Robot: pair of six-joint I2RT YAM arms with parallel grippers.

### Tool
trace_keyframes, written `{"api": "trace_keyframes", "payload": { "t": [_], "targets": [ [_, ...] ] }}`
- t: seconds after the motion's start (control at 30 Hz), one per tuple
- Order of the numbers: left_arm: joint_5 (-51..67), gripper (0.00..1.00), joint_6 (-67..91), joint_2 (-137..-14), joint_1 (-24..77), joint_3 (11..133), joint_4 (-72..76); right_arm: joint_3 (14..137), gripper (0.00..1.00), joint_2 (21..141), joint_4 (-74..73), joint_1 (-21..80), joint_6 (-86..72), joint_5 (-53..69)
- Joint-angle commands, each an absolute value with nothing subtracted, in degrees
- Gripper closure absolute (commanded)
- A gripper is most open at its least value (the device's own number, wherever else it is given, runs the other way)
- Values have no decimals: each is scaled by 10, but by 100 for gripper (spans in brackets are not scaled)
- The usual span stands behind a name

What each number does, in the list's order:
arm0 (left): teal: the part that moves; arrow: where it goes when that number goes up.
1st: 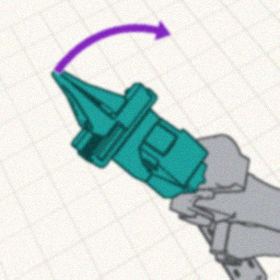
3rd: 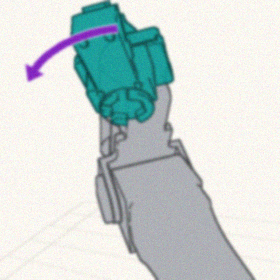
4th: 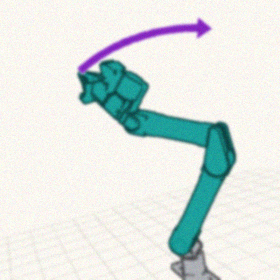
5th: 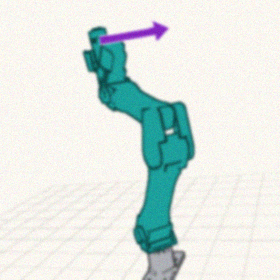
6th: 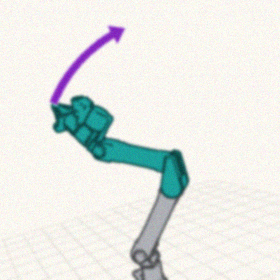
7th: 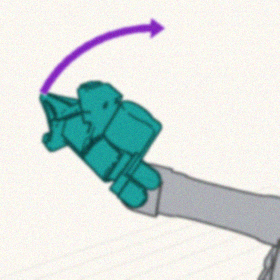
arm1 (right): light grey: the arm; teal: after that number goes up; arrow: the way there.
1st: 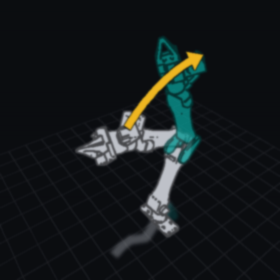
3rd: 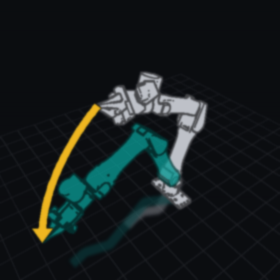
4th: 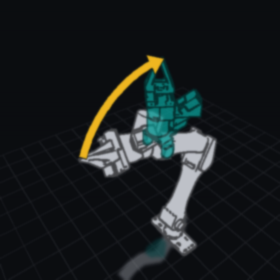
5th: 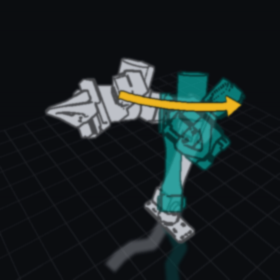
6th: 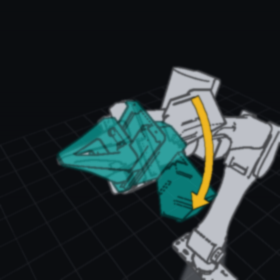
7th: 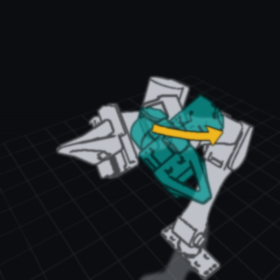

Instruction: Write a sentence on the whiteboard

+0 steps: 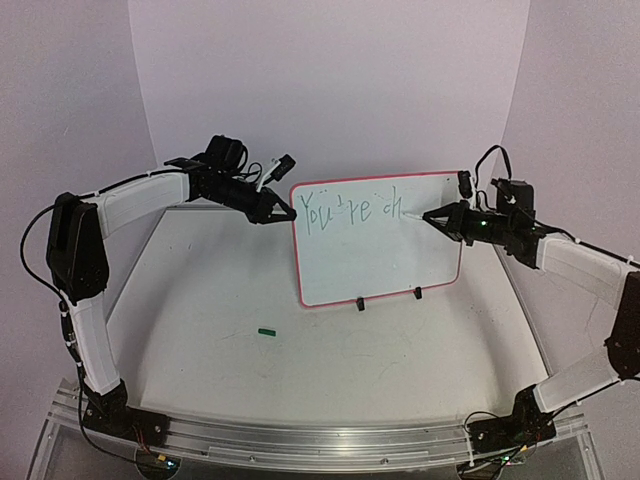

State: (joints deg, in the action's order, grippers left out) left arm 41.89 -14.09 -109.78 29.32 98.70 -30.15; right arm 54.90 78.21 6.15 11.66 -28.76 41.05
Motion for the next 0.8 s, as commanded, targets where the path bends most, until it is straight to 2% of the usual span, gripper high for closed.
{"api": "trace_keyframes", "payload": {
  "t": [0.0, 0.5, 0.77],
  "targets": [
    [391, 100, -163, -1116, 301, 997, -336, 585, 100, 793, 74, 114, -275, 405],
    [388, 100, -163, -1113, 300, 999, -338, 615, 100, 845, 94, 114, -288, 371],
    [387, 100, -163, -1111, 301, 997, -339, 599, 100, 833, 100, 114, -302, 319]
  ]
}}
